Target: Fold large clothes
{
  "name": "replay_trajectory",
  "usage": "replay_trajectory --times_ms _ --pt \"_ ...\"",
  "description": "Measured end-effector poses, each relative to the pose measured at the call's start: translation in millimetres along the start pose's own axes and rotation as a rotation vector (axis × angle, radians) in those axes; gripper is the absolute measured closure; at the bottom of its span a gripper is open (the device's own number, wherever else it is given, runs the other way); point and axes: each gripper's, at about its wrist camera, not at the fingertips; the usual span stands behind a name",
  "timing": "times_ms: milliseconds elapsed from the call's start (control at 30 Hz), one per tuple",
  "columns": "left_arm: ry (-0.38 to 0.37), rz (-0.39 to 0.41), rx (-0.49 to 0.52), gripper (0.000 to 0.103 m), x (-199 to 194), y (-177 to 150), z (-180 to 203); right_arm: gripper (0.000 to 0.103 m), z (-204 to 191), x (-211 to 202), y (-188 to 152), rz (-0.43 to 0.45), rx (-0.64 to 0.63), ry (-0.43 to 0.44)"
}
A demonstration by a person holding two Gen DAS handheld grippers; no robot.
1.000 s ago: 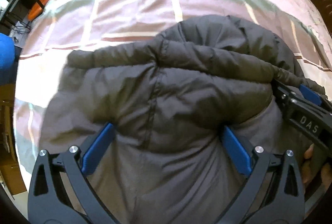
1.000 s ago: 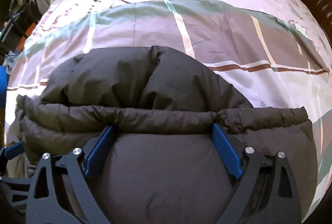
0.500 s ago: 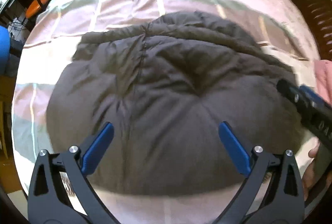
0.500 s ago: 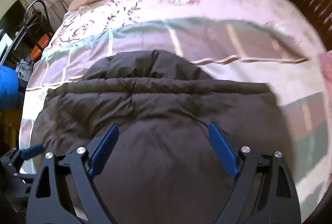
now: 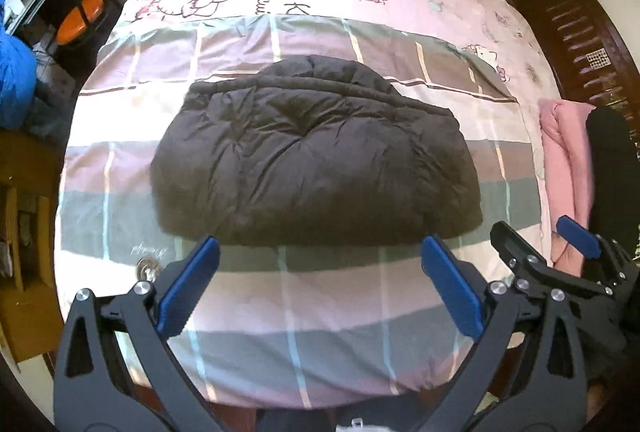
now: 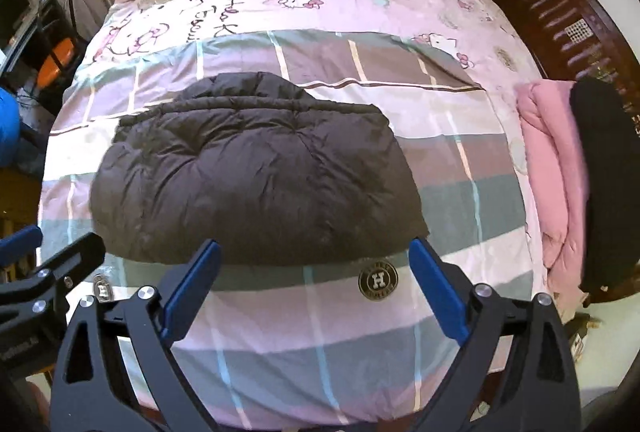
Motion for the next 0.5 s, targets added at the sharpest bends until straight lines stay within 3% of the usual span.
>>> replay_trajectory --times_ms 167,267,500 --pt "0.018 -0.002 -0.003 0.002 -38.6 3.1 -3.9 0.008 -9.8 -35.8 5.9 0.014 -0.031 -0.002" --pt "0.024 -0.041 -0.004 0.002 -44.6 1.9 -8.2 0.008 -15.7 -44.8 6.3 0.011 -0.055 -0.007" --pt "0.044 -0.048 -0.008 0.002 -56.9 -5.7 -14.3 0.008 -25.2 -57.5 4.8 0.01 -0.114 -0.034"
Point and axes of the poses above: each gripper's, at about its wrist camera, not at the fingertips, and x roughly the way its jaws point, z to its right, y to its top, and after that the axes turned 14 degrees about z, right-handed
